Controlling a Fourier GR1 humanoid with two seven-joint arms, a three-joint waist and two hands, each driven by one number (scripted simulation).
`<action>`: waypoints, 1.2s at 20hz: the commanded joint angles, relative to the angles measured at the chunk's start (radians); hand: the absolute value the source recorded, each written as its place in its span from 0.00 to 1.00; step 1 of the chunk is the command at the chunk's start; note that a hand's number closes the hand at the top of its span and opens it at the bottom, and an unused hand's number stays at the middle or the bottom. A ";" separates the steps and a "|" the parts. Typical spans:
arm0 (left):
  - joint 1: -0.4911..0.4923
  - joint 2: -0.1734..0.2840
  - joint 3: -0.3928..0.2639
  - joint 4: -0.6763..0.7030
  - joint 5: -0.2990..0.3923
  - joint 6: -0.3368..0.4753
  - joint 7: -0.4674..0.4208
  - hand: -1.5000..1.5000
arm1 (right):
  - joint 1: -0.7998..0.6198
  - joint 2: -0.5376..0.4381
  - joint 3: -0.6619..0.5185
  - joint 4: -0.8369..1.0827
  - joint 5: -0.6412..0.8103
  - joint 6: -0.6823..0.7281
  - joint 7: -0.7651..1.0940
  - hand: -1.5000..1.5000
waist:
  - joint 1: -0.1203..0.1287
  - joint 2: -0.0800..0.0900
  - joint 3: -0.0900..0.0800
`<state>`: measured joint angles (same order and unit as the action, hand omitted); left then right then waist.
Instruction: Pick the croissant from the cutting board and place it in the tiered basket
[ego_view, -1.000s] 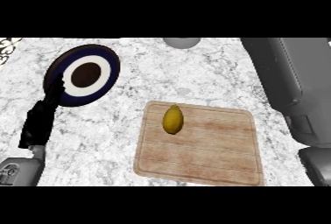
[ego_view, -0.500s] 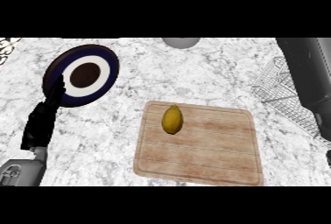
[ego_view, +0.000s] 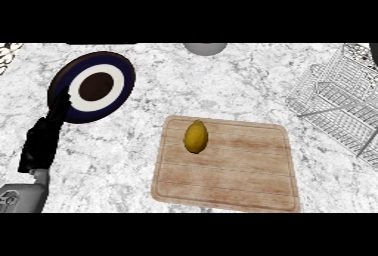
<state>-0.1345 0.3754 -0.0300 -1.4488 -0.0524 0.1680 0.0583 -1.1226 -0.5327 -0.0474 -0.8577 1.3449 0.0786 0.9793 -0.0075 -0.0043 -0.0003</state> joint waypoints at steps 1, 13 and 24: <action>-0.053 -0.032 0.005 0.065 -0.021 0.013 -0.001 0.50 | 0.069 -0.056 -0.036 -0.067 -0.049 0.074 -0.068 1.00 | -0.004 0.002 0.000; -0.064 -0.024 0.037 0.037 -0.037 -0.016 0.024 0.50 | 0.333 -0.006 -0.184 -0.263 -0.263 0.070 -0.155 1.00 | -0.007 0.000 0.001; -0.037 -0.061 0.042 0.058 -0.058 -0.016 -0.024 0.50 | 0.419 0.082 -0.300 -0.346 -0.327 -0.209 -0.116 0.00 | 0.004 0.004 0.000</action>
<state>-0.1550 0.3274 0.0046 -1.4137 -0.0975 0.1408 0.0373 -0.7776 -0.4787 -0.3241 -1.1617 1.0278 -0.0353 0.8746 0.0046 -0.0062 -0.0137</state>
